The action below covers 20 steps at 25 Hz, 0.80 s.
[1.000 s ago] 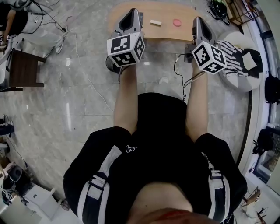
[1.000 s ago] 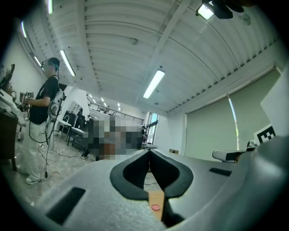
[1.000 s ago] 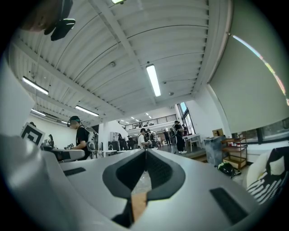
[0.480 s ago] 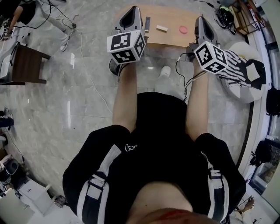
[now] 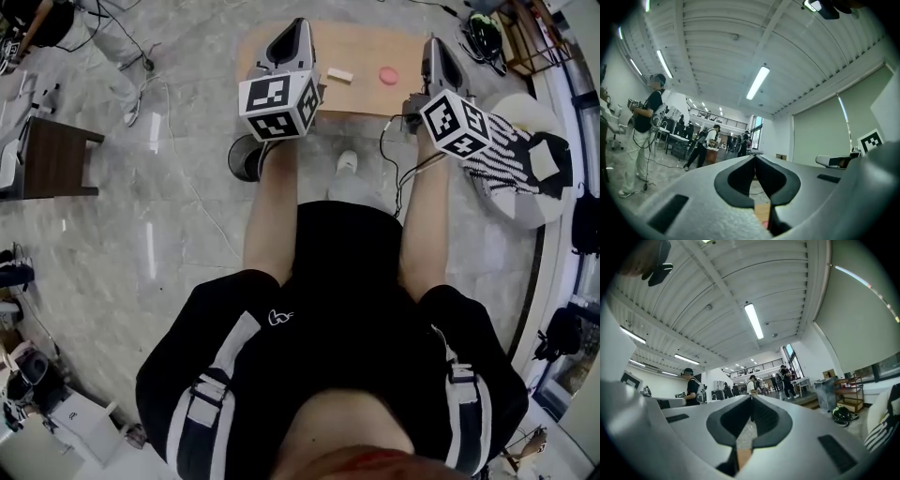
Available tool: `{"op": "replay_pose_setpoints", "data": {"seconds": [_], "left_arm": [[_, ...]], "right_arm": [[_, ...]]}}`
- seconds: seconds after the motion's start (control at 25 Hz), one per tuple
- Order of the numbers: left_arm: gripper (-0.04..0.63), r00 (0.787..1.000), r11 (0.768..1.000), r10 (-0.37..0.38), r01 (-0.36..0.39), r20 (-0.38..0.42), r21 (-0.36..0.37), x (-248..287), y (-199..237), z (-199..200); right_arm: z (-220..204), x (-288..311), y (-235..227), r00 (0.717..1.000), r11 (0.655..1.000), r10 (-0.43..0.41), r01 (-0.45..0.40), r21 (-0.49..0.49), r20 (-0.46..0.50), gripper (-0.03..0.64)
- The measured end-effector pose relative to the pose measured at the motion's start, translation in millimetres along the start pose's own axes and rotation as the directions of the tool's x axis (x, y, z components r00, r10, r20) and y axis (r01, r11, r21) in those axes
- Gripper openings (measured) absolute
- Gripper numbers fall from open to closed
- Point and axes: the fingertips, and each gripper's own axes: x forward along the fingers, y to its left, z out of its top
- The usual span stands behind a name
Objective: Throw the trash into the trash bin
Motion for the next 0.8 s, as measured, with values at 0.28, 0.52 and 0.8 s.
{"op": "replay_pose_setpoints", "data": {"seconds": [0.28,0.52,0.8], "left_arm": [[0.011,0.999,0.998,0.04,-0.04,-0.012,-0.041,83,11,-15],[0.011,0.994,0.989,0.107,-0.11,-0.036,-0.101,157,29,-43],[0.011,0.983,0.978,0.169,-0.176,-0.066,-0.114,229,57,-62]], "right_arm": [[-5,81,-42,0.999,0.999,0.035,-0.035,-0.008,-0.037,0.012],[-20,165,-72,0.989,0.993,0.108,-0.112,-0.031,-0.1,0.012],[-39,243,-110,0.982,0.99,0.141,-0.142,0.006,-0.124,0.012]]}}
